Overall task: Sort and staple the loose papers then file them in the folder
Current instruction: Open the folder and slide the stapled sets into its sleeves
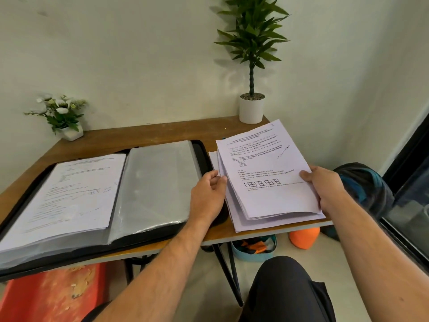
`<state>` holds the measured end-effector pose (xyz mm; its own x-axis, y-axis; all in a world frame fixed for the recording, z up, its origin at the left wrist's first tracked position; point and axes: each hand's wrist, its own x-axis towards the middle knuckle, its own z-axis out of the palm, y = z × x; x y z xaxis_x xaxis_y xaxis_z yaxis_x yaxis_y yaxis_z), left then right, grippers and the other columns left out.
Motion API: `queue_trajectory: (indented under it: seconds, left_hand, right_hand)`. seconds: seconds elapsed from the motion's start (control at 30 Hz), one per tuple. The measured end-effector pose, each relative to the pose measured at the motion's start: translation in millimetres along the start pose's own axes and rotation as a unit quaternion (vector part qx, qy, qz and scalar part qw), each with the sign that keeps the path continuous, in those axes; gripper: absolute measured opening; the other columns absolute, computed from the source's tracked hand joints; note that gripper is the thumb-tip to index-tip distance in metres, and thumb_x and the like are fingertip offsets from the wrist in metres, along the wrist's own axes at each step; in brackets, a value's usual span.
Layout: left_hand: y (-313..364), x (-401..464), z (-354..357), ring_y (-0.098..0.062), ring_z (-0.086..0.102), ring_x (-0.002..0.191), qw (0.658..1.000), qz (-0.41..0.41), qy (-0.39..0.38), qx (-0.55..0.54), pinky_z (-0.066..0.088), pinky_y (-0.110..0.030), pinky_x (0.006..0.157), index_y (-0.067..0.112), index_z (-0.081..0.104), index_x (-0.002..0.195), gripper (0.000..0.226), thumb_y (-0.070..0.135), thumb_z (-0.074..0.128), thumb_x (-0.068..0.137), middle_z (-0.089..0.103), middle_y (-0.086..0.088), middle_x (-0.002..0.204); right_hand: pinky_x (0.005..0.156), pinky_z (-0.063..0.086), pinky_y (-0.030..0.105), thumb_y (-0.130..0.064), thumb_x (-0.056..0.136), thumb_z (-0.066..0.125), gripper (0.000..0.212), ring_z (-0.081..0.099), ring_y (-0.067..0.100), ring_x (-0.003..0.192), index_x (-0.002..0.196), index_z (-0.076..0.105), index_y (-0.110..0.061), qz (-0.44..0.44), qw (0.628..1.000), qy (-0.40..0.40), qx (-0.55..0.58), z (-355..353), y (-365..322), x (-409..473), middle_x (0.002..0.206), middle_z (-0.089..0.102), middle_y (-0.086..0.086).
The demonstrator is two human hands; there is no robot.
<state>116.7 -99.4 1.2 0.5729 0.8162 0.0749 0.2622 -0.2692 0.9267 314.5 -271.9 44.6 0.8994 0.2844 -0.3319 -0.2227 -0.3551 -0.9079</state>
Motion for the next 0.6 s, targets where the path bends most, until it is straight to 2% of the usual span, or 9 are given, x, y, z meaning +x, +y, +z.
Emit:
queue_trajectory:
  seconds: [0.13,0.23,0.3,0.37,0.47,0.53,0.6]
  left_hand:
    - [16,8,1,-0.013,0.056,0.13,0.999,-0.011,-0.032,-0.01,0.045,-0.023,0.095,0.022,0.045,0.149,0.05,0.04,0.055,0.103,0.057,0.006,0.143]
    - [26,30,-1,-0.011,0.054,0.128,0.998,-0.022,-0.045,-0.031,0.045,-0.029,0.102,0.021,0.039,0.152,0.05,0.033,0.052,0.105,0.053,0.01,0.142]
    - [28,45,-1,-0.016,0.056,0.128,0.995,-0.051,-0.053,-0.069,0.046,-0.037,0.109,0.018,0.034,0.154,0.054,0.033,0.053,0.105,0.055,0.002,0.146]
    - [28,54,2,-0.019,0.062,0.122,0.991,-0.075,-0.053,-0.097,0.05,-0.038,0.104,0.017,0.035,0.153,0.054,0.03,0.055,0.104,0.062,-0.003,0.139]
    - [25,59,5,-0.017,0.07,0.105,0.979,-0.103,-0.031,-0.172,0.056,-0.024,0.078,0.017,0.054,0.133,0.032,0.02,0.061,0.102,0.071,-0.005,0.123]
    - [24,58,9,-0.017,0.073,0.098,0.965,-0.127,-0.059,-0.221,0.058,-0.027,0.077,0.014,0.064,0.124,0.023,0.017,0.063,0.101,0.074,-0.006,0.119]
    - [24,55,13,-0.017,0.073,0.097,0.955,-0.141,-0.103,-0.24,0.059,-0.029,0.077,0.017,0.066,0.121,0.021,0.014,0.062,0.101,0.074,-0.003,0.117]
  right_hand:
    - [0.088,0.054,0.047,-0.014,0.095,0.063,0.024,0.065,0.031,0.093,0.117,0.066,-0.022,0.012,0.999,-0.008,0.038,-1,2,-4,0.104,0.068,0.008]
    - [0.088,0.054,0.048,-0.016,0.096,0.062,0.026,0.066,0.032,0.094,0.121,0.065,-0.023,0.011,0.999,-0.018,0.039,1,4,-5,0.107,0.069,0.009]
    - [0.077,0.054,0.042,-0.016,0.096,0.061,0.027,0.066,0.029,0.091,0.122,0.065,-0.022,-0.005,0.999,-0.024,0.037,2,4,-4,0.105,0.069,0.008]
    - [0.066,0.049,0.035,-0.017,0.098,0.06,0.023,0.066,0.026,0.085,0.12,0.064,-0.021,-0.018,0.999,-0.033,0.029,2,4,-5,0.1,0.069,0.006]
    - [0.058,0.048,0.03,-0.018,0.099,0.06,0.016,0.069,0.022,0.078,0.113,0.064,-0.022,-0.031,0.998,-0.053,0.021,5,5,-7,0.092,0.071,0.004]
    - [0.056,0.05,0.029,-0.02,0.099,0.061,0.014,0.072,0.02,0.073,0.111,0.065,-0.024,-0.034,0.997,-0.064,0.016,5,6,-8,0.088,0.074,0.002]
    - [0.057,0.053,0.028,-0.022,0.098,0.062,0.013,0.074,0.018,0.069,0.11,0.065,-0.025,-0.037,0.997,-0.07,0.009,3,8,-8,0.085,0.076,0.0]
